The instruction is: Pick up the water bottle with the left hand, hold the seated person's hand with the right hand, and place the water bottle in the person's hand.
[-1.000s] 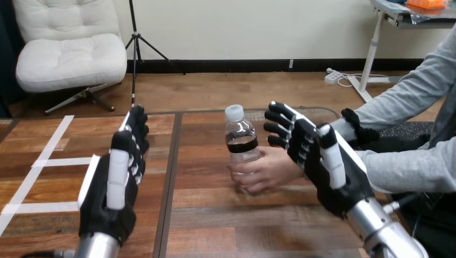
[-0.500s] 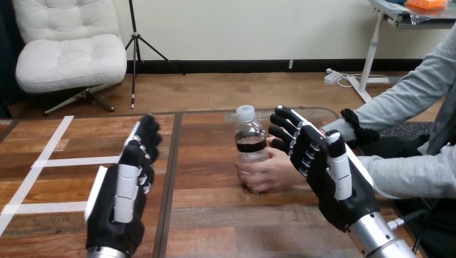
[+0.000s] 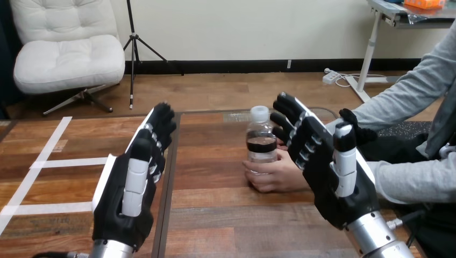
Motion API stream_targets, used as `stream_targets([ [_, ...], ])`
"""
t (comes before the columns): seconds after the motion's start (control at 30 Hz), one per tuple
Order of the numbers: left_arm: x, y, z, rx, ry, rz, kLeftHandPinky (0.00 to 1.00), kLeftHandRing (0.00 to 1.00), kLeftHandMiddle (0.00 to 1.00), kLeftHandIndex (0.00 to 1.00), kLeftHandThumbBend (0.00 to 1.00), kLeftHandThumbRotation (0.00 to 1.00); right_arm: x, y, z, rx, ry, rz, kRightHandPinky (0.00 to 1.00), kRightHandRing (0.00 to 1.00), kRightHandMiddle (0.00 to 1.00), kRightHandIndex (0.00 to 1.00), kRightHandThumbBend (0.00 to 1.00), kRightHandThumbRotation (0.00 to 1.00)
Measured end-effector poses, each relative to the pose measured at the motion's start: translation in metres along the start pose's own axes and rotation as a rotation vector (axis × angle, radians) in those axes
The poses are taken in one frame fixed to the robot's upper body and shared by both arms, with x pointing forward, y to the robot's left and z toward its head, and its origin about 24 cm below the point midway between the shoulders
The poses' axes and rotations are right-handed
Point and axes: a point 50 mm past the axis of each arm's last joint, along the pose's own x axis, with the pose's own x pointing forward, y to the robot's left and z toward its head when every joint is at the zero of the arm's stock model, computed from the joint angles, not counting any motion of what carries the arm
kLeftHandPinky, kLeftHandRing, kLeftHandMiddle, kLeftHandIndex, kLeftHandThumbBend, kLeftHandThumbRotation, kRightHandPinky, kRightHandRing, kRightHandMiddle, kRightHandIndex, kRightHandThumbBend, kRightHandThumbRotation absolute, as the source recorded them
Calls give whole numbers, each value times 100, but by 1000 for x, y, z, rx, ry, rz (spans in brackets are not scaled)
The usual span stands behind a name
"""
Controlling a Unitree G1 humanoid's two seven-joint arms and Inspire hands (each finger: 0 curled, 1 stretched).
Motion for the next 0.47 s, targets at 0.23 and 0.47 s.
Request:
stream_targets([
  [0.23, 1, -2, 3, 1, -15, -10, 100, 97, 95, 92, 87, 96, 2, 2, 6, -1, -14, 13, 100, 98, 97, 94, 95, 100],
  [0.47, 1, -2, 3, 1, -16, -11, 100, 97, 95, 92, 86, 97, 3, 3, 7, 0, -7, 17, 100, 98, 97, 94, 95, 100],
])
